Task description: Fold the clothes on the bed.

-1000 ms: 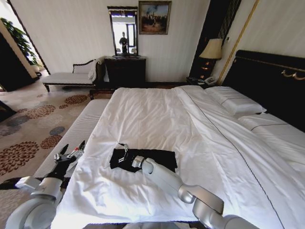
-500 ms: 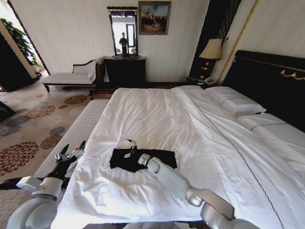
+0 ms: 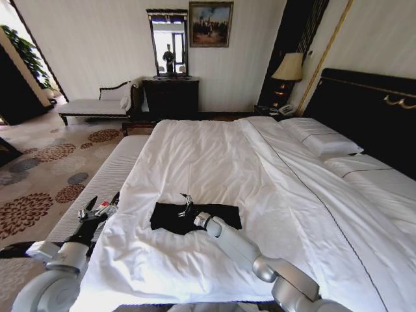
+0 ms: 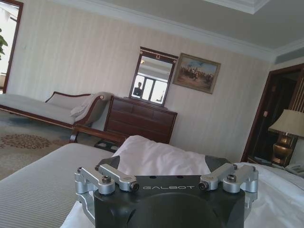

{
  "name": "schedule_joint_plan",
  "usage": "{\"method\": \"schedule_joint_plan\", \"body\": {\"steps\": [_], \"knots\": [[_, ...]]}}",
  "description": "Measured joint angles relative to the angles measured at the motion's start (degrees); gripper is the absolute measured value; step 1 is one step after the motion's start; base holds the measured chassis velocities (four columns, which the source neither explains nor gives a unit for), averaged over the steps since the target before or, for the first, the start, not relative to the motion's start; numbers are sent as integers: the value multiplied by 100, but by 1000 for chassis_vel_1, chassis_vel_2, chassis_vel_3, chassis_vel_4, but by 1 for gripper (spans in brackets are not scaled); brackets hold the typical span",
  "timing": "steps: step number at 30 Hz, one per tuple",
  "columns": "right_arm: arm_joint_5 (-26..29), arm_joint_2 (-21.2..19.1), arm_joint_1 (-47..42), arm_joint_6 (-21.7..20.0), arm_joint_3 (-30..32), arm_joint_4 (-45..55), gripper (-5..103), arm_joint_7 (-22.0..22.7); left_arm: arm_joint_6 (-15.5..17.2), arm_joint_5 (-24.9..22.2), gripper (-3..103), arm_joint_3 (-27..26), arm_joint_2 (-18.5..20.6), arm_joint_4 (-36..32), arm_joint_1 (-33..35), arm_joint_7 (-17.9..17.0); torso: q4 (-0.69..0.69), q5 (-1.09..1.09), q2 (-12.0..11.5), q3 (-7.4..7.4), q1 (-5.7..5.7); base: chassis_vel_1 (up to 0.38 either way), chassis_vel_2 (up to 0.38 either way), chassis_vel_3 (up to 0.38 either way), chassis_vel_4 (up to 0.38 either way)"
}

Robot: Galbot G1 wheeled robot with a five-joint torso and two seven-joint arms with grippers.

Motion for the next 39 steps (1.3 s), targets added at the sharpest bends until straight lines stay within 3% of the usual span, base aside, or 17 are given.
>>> {"method": "schedule_joint_plan", "body": {"steps": [14, 16, 20, 25, 26, 30, 31, 33, 35, 36, 37, 39], "knots": [[-179, -912, -1771, -114, 630, 2005, 100, -8, 1, 80, 100, 115, -22, -27, -50, 1, -1, 2, 1, 0, -1, 0, 0, 0, 0], [-146, -1017, -1907, -122, 876, 2162, 100, -10, -10, 259, 100, 193, -37, -23, -55, 2, -1, 1, 1, 0, -1, 0, 0, 0, 0], [266, -1257, -2092, -305, 1370, 2394, 100, 17, -206, 1117, 100, 415, -88, 154, -8, 65, 1, 1, 0, 0, 0, 0, 0, 0, 0], [1635, -1939, -2590, -771, 2010, 2877, 100, 191, -608, 2494, 100, 907, -314, 375, 54, -141, 0, 0, 0, -1, -1, 0, 0, 0, 0], [1635, -1939, -2590, -771, 2010, 2877, 100, 191, -608, 2494, 100, 907, -314, 375, 54, -141, 0, 0, 0, -1, -1, 0, 0, 0, 0], [3570, -2298, -3352, -1636, 2514, 3731, 100, 387, -870, 2809, 100, 1219, -525, 248, 312, -9, -1, 4, 1, 0, 0, 0, 0, 0, 0], [3570, -2298, -3352, -1636, 2514, 3731, 100, 387, -870, 2809, 100, 1219, -525, 248, 312, -9, -1, 4, 1, 0, 0, 0, 0, 0, 0], [4728, -2396, -3747, -2137, 2834, 4235, 100, 300, -1025, 2955, 100, 1309, -636, 158, 457, 28, -1, 2, 1, 0, -1, 0, 0, 0, 0], [5446, -2441, -4012, -2566, 3107, 4578, 100, 177, -1114, 3025, 100, 1314, -728, 79, 533, 6, -1, 1, 1, 0, -1, 0, 0, 0, 0], [6206, -2467, -4242, -2994, 3385, 4871, 100, 80, -1171, 3046, 100, 1277, -825, -60, 635, -12, -1, -1, 1, -1, -1, 0, 0, 0, 0], [6206, -2467, -4242, -2994, 3385, 4871, 100, 80, -1171, 3046, 100, 1277, -825, -60, 635, -12, -1, -1, 1, -1, -1, 0, 0, 0, 0], [7358, -2472, -4565, -3613, 3838, 5234, 100, -98, -1242, 3008, 100, 1134, -978, -347, 904, 0, -2, 3, 1, -1, -1, 0, 0, 0, 0]]}}
